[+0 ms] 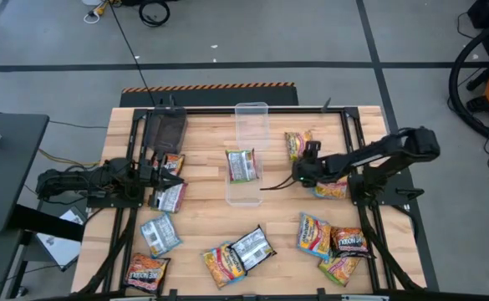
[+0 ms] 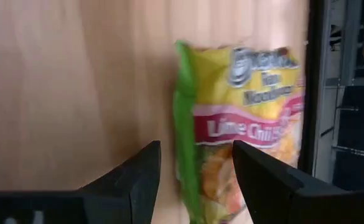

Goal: Sort Maruchan noodles
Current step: Put the green noodle pack into the bottom transparent bin

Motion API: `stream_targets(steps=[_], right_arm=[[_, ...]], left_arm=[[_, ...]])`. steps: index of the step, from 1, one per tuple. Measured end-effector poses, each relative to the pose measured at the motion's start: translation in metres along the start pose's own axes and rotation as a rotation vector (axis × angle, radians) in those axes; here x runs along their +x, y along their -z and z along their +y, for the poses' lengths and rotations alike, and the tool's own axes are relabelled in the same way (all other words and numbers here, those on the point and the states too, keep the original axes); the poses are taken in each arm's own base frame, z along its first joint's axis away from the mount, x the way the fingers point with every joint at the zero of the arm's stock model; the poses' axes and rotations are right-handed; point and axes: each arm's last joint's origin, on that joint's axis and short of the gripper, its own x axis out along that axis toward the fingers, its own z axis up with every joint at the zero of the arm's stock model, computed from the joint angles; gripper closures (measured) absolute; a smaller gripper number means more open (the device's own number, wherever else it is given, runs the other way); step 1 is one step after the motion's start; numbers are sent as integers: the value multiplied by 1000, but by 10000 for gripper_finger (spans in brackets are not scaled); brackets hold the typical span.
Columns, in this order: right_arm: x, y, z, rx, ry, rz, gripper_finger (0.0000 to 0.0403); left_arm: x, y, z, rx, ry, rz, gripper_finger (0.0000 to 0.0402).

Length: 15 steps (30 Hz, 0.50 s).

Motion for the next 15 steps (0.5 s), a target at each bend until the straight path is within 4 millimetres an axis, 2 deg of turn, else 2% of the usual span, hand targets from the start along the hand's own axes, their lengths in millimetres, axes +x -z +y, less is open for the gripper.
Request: stream_targets(steps=[7, 15], right_arm=[[12, -2, 2, -13, 95, 37, 255], [12, -3, -8, 81, 103, 18, 385]], left_arm=[[0, 0, 0, 0, 0, 0, 377], [0, 0, 0, 0, 0, 0, 377]])
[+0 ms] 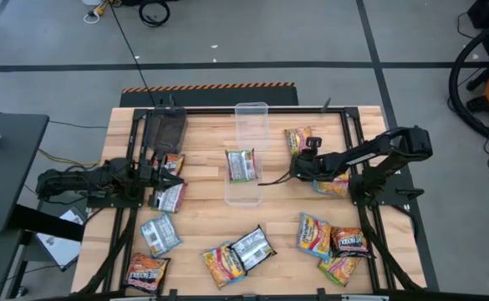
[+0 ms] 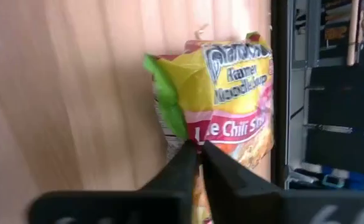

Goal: Sort Maruchan noodles
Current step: Put the green noodle pack into the bottom transparent bin

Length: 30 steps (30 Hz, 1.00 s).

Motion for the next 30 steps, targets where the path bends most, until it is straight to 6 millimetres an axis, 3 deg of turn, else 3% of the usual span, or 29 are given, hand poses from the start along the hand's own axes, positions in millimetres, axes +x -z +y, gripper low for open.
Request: stream_targets(steps=[5, 11, 16, 20, 26, 30], right_arm=[[-16, -12, -16, 45, -4, -43, 393], [-69, -42, -60, 67, -84, -67, 397], [-119, -60, -104, 202, -343, -24, 399], [-149, -75, -128, 324, -616, -70, 399], [-172, -102, -145, 406, -864, -347, 400], [-169, -119, -147, 425, -818, -477, 400]], left_arm=[[0, 0, 0, 0, 0, 0, 377], [0, 0, 0, 0, 0, 0, 377], [0, 0, 0, 0, 0, 0, 377], [0, 0, 0, 0, 0, 0, 377], [0, 0, 0, 0, 0, 0, 377], [0, 0, 0, 0, 0, 0, 377]])
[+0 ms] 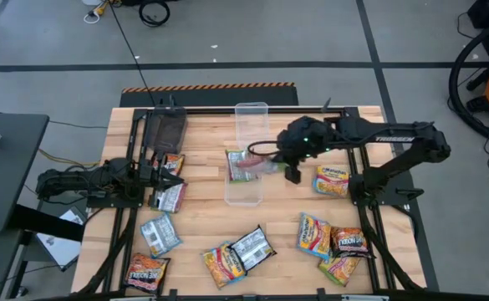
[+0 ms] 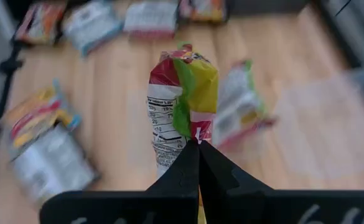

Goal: Sort Maruchan noodles
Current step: Put the green noodle pack into the bottom transparent bin

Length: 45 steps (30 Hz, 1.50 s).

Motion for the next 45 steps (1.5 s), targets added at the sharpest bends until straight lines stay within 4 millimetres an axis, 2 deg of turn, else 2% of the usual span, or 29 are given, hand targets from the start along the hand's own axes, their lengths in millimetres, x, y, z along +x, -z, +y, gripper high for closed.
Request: stream_targets(steps=[3, 8, 11, 17, 25, 30, 37, 41, 45], right_arm=[[20, -3, -1, -14, -4, 7, 400], [67, 3, 0, -8, -24, 129, 400], [88, 5, 1, 38, -33, 198, 399], [112, -7, 2, 45, -9, 303, 398], [145, -25, -13, 22, -16, 310, 398], [150, -26, -20, -10, -25, 317, 396], [131, -31, -24, -14, -118, 303, 398], [135, -24, -37, 70, -154, 381, 398], [143, -22, -47, 55, -104, 380, 398]], left_arm=[[0, 0, 0, 0, 0, 0, 377], [0, 0, 0, 0, 0, 0, 377], [0, 0, 0, 0, 0, 0, 377], [0, 0, 0, 0, 0, 0, 377], [0, 0, 0, 0, 0, 0, 377], [0, 0, 0, 0, 0, 0, 377], [0, 0, 0, 0, 0, 0, 377], [0, 0, 0, 0, 0, 0, 377], [0, 0, 0, 0, 0, 0, 377]])
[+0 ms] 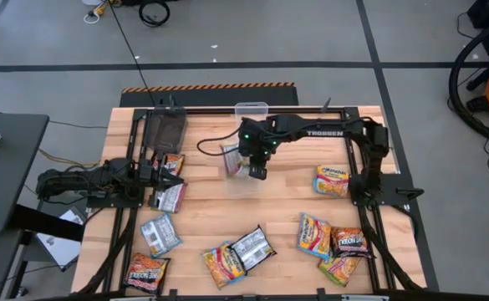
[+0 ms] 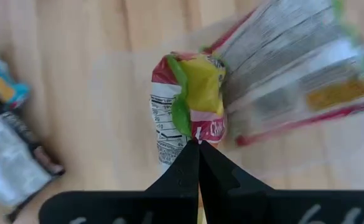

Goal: Sort Maruchan noodles
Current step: Put the green noodle pack into the bottom transparent bin

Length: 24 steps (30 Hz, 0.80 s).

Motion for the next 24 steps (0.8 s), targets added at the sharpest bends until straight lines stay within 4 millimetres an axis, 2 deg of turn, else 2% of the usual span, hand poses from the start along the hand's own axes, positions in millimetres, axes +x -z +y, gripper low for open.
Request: stream_targets(steps=[8, 14, 18, 21, 24], right_arm=[[-1, -15, -8, -87, 131, -149, 383], [-1, -25, -13, -126, 226, -265, 356], [-1, -26, -13, -151, 241, -276, 336], [-3, -26, -2, -179, 230, -279, 323], [-5, -26, 21, -239, 232, -301, 313]], left_arm=[[0, 0, 0, 0, 0, 1, 377], [0, 0, 0, 0, 0, 0, 377], [0, 0, 0, 0, 0, 1, 377], [0, 0, 0, 0, 0, 1, 377], [0, 0, 0, 0, 0, 0, 377]])
